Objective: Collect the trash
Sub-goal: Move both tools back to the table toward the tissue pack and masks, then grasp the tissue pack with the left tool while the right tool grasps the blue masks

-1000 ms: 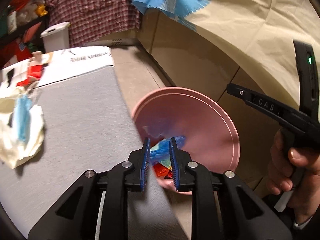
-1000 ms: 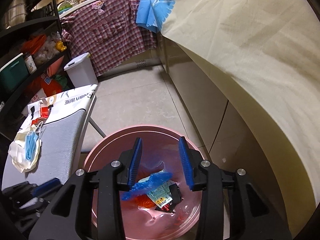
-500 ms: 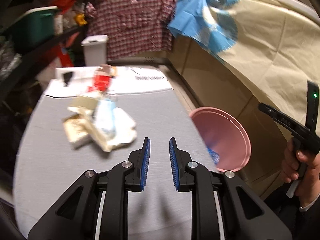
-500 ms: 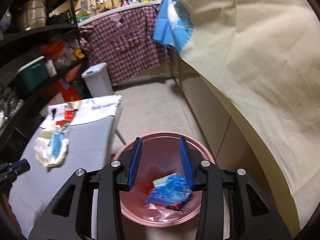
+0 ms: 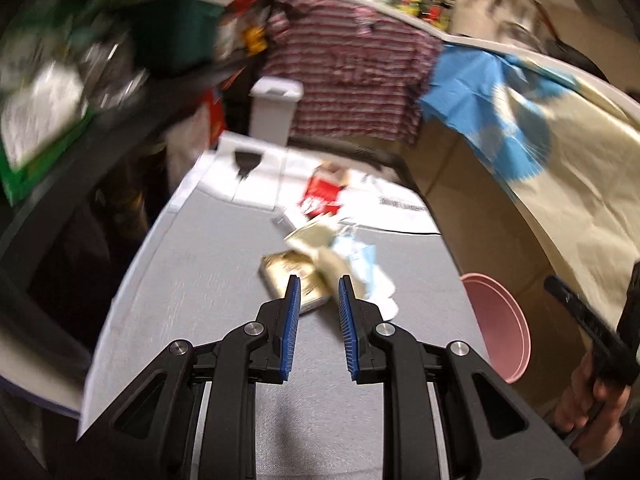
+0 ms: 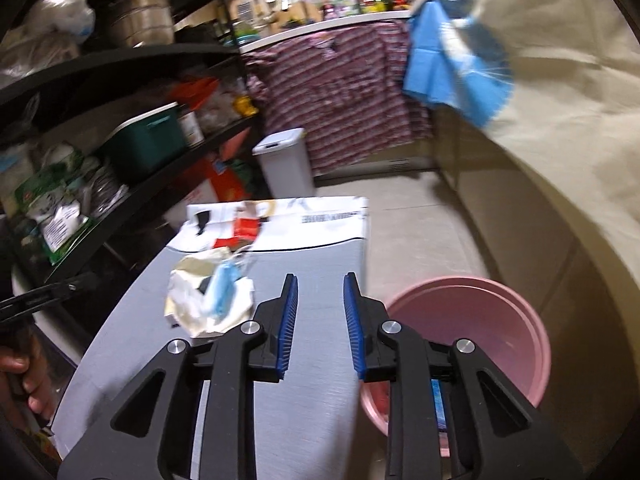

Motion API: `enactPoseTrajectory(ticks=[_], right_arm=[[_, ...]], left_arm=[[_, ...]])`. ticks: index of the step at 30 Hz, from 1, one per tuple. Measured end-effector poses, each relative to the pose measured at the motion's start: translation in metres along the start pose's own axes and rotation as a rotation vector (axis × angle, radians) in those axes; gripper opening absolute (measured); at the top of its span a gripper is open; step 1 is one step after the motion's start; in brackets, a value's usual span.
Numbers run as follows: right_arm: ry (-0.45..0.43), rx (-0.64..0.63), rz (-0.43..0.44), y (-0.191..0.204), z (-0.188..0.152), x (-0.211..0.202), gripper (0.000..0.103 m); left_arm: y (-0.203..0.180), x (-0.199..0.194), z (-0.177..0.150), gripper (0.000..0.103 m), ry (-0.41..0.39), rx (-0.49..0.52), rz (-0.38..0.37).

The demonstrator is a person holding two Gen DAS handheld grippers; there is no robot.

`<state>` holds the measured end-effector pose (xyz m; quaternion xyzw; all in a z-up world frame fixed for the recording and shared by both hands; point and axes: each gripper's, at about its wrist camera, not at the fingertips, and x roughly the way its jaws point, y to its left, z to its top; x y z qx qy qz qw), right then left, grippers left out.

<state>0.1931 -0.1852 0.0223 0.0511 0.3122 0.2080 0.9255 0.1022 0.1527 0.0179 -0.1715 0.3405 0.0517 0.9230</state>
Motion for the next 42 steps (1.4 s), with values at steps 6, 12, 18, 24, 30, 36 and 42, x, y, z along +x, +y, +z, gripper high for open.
enactPoseTrajectory(ticks=[6,12,18,24,30,36,42], right_arm=[[0.05,0.0,0.093,0.037,-0.003,0.045,0.025],[0.107,-0.041,0.167,0.072,-0.012,0.091,0.025],[0.169,-0.062,0.208,0.093,-0.017,0.127,0.029],[0.243,-0.054,0.235,0.1,-0.023,0.159,0.037],[0.315,-0.064,0.248,0.103,-0.033,0.181,0.037],[0.327,-0.09,0.275,0.104,-0.037,0.185,0.019],[0.283,-0.132,0.258,0.104,-0.035,0.175,0.008]], left_arm=[[0.018,0.033,-0.008,0.02,0.039,-0.062,0.016],[0.021,0.052,-0.012,0.02,0.054,-0.034,0.021],[0.022,0.074,-0.011,0.033,0.074,-0.033,0.03],[0.024,0.093,-0.007,0.055,0.094,-0.05,0.047],[0.025,0.123,-0.011,0.057,0.161,-0.082,0.054],[0.02,0.136,-0.011,0.061,0.172,-0.09,0.049],[0.013,0.146,-0.011,0.063,0.181,-0.083,0.051]])
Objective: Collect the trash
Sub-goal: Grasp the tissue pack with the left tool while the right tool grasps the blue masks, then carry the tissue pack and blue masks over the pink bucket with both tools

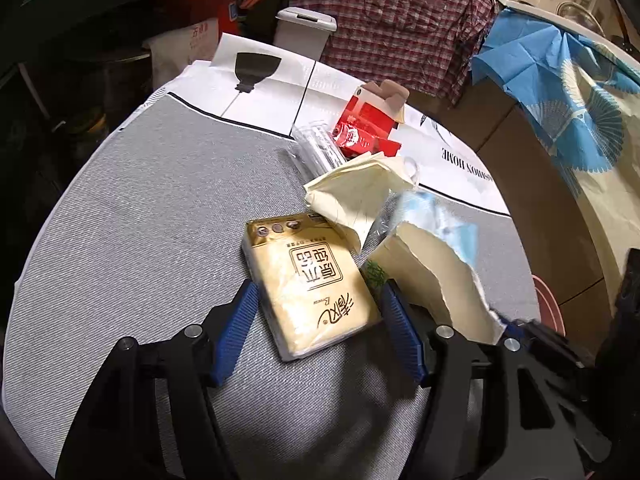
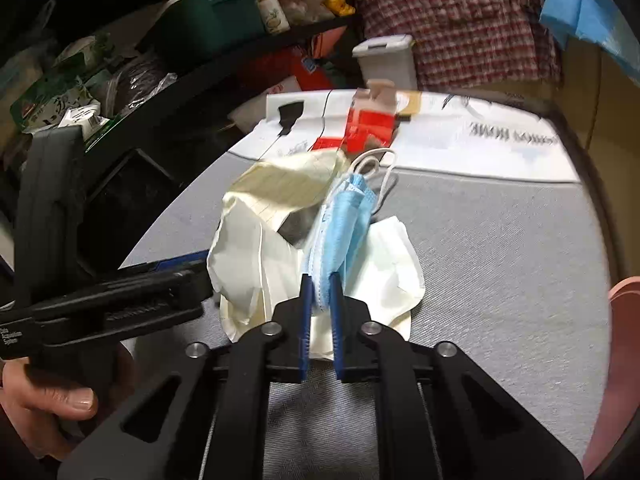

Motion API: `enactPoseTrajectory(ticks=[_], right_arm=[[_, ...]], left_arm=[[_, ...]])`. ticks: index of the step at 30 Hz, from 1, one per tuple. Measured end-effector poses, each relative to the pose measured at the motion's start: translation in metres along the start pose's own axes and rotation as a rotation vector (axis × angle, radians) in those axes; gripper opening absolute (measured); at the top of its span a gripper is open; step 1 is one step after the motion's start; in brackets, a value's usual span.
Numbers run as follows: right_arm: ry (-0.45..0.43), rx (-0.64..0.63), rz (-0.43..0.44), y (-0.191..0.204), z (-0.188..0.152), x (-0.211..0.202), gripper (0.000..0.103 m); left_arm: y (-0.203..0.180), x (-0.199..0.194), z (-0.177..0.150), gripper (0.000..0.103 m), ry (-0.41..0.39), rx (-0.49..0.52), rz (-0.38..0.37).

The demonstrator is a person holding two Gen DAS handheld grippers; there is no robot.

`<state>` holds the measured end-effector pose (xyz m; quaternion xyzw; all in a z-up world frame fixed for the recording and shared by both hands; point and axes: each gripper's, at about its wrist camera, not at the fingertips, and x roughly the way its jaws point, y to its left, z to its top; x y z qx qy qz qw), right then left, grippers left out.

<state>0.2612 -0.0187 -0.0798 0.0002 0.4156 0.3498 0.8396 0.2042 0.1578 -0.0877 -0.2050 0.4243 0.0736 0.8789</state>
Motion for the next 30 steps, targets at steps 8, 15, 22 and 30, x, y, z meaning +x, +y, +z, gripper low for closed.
enactPoseTrajectory(ticks=[8,15,22,30], right_arm=[[-0.062,0.05,-0.082,-0.024,0.007,-0.019,0.007],[-0.046,0.096,-0.166,-0.045,0.006,-0.027,0.008],[-0.045,0.106,-0.184,-0.053,0.005,-0.034,0.008],[-0.06,0.107,-0.183,-0.056,0.003,-0.046,0.008]], left_arm=[[-0.003,0.003,-0.002,0.066,0.015,0.039,0.045],[0.011,-0.005,-0.003,0.065,0.004,0.013,0.109],[0.006,0.001,-0.001,0.064,-0.01,0.089,0.14],[0.003,-0.004,0.0,0.053,-0.022,0.124,0.146]])
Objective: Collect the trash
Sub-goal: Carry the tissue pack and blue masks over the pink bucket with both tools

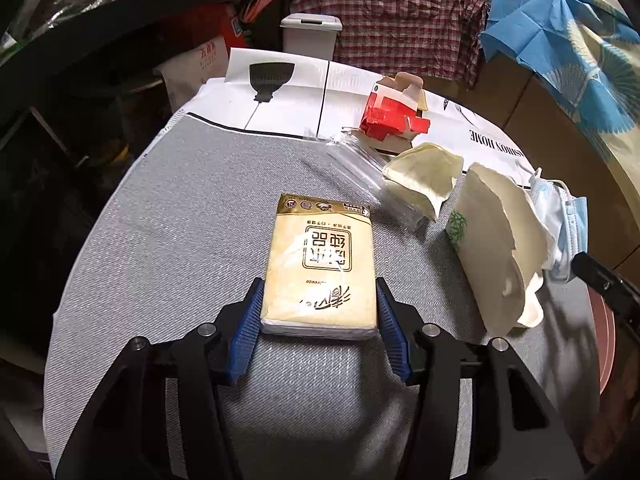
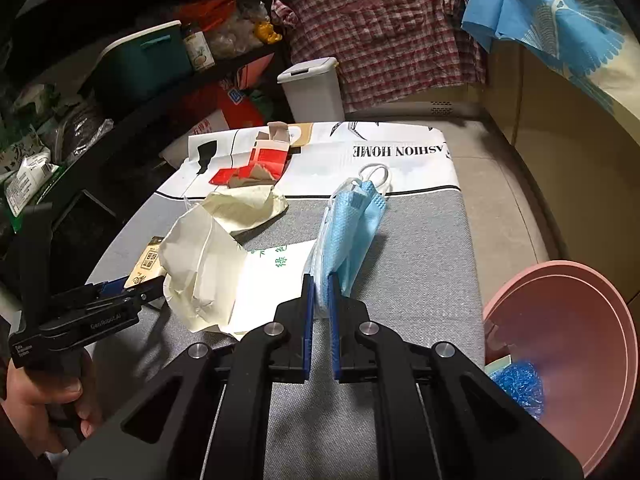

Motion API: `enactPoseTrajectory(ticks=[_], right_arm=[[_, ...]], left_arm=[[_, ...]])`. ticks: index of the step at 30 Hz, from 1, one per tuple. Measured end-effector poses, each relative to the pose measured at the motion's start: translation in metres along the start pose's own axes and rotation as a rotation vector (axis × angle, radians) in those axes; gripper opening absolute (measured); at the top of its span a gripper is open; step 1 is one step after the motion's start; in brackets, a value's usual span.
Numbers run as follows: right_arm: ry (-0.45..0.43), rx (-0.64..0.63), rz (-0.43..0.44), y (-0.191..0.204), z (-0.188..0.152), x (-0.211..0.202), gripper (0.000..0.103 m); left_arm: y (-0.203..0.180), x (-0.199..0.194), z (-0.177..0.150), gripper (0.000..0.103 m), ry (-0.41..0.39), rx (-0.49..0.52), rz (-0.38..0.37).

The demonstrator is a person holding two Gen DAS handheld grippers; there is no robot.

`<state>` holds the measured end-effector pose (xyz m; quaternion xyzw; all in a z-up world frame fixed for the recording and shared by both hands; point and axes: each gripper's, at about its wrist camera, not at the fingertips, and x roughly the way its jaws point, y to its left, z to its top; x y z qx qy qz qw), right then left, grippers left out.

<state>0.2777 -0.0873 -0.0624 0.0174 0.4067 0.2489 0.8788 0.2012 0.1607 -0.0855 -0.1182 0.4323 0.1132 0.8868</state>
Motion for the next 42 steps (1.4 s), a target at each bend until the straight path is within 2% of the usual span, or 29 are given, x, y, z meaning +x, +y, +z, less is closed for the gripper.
enactPoseTrajectory(ticks=[13,25,42], right_arm=[[-0.057,0.001,0.007,0.004,0.003,-0.038,0.007],[-0.113,-0.03,-0.017,0.016,-0.004,-0.092,0.007],[-0.182,-0.037,-0.014,0.013,-0.009,-0.169,0.007]], left_arm=[[-0.003,-0.049,-0.009,0.052,-0.092,0.007,-0.015],[-0.017,-0.099,-0.025,0.052,-0.167,0.023,-0.058],[-0.043,-0.157,-0.037,0.053,-0.242,0.046,-0.115]])
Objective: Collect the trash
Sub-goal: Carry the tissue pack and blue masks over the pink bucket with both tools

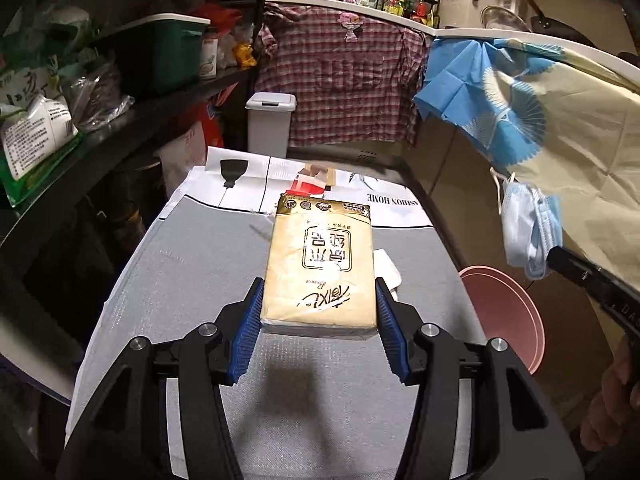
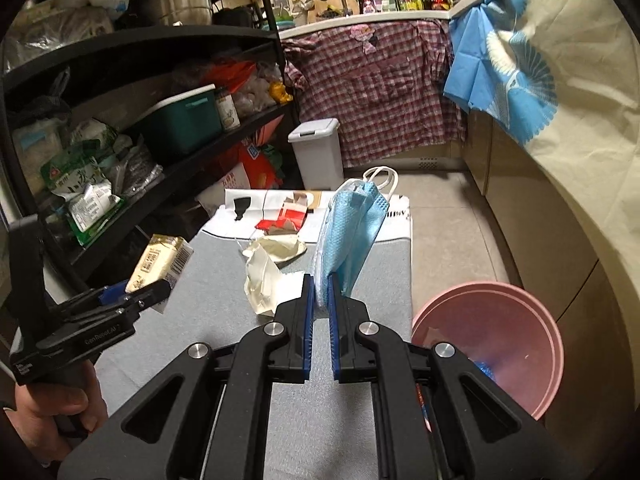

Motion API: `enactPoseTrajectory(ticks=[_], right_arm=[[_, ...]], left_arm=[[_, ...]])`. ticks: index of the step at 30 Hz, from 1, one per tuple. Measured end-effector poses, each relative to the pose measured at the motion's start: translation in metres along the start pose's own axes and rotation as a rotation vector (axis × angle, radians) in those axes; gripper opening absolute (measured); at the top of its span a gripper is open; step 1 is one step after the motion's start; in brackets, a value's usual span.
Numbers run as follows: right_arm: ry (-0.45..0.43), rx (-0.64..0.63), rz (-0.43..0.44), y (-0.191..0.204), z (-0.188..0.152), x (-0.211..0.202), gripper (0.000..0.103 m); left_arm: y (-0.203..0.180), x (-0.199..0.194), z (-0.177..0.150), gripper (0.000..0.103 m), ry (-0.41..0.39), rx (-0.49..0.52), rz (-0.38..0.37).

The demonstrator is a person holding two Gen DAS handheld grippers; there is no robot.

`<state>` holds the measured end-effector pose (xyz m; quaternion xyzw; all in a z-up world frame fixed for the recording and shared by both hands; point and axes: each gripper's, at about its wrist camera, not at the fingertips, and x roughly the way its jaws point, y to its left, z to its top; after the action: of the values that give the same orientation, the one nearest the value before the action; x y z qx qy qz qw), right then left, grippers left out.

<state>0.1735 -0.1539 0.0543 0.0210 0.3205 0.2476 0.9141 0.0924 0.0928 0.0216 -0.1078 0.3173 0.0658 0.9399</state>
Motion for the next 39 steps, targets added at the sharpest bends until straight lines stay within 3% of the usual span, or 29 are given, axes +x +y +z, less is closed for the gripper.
enactPoseTrajectory(ticks=[9,27,39], right_arm=[[-0.022,-0.053,-0.039,-0.019,0.009,-0.022,0.007],[-0.001,0.044,-0.156,-0.092,-0.018,-0.006,0.007],[-0.028,0.148,-0.222,-0.146,-0.017,-0.008,0.007]], left_arm=[[-0.014,-0.004,0.001,0.052,-0.01,0.012,-0.016],[-0.059,0.025,-0.01,0.052,0.032,0.072,-0.043],[-0.118,0.054,-0.01,0.052,0.062,0.137,-0.162]])
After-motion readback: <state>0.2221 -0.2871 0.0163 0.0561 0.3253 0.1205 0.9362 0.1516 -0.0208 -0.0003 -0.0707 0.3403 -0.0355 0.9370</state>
